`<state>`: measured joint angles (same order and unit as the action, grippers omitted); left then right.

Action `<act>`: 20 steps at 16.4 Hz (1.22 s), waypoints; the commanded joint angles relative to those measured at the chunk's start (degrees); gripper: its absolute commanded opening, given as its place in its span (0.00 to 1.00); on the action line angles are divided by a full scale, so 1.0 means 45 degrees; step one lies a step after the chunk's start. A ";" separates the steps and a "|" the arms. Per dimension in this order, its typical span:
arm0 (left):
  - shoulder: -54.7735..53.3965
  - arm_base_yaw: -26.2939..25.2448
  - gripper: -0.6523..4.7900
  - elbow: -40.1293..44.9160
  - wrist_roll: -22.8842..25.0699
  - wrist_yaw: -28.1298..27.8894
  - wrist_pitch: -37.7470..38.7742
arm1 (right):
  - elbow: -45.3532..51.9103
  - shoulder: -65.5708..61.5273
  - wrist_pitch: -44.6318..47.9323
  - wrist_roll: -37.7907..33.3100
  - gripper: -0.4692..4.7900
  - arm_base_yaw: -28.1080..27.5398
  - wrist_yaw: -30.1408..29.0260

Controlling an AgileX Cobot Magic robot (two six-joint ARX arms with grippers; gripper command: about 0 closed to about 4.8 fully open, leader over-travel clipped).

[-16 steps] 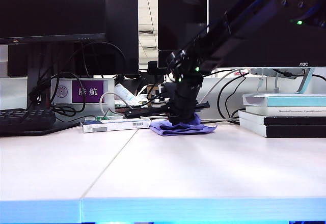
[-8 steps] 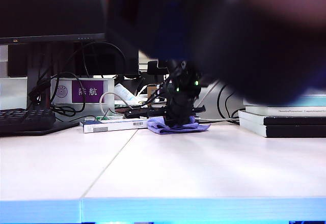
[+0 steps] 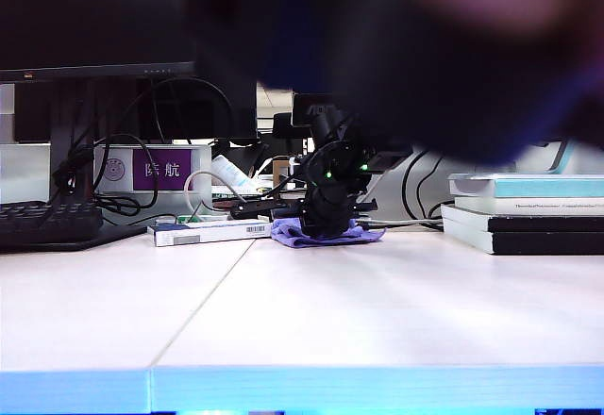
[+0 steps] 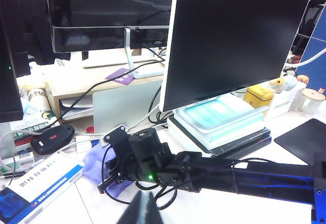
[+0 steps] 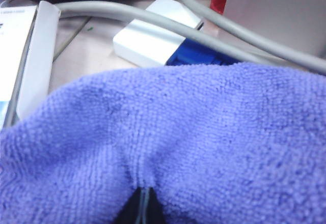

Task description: Wipe the table from front to back using the rag.

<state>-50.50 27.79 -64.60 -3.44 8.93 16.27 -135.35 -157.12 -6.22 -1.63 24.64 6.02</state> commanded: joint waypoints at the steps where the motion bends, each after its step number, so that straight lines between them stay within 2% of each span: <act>1: 0.0024 0.0005 0.11 -0.0068 0.0010 0.0024 -0.0117 | 0.0092 0.0155 -0.2414 0.0112 0.08 0.0049 -0.0063; 4: 0.0019 0.0005 0.11 -0.0063 0.0491 -0.0233 -0.0087 | 0.0087 0.0345 -0.3468 0.0170 0.08 0.0039 0.0073; 20: 0.0024 0.0010 0.11 -0.0063 0.0481 -0.0359 0.0325 | 0.0073 0.0957 -0.2142 0.0185 0.08 0.0034 0.0092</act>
<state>-50.52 27.79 -64.60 -1.50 7.29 18.09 -135.04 -153.34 -16.93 -0.99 24.69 6.33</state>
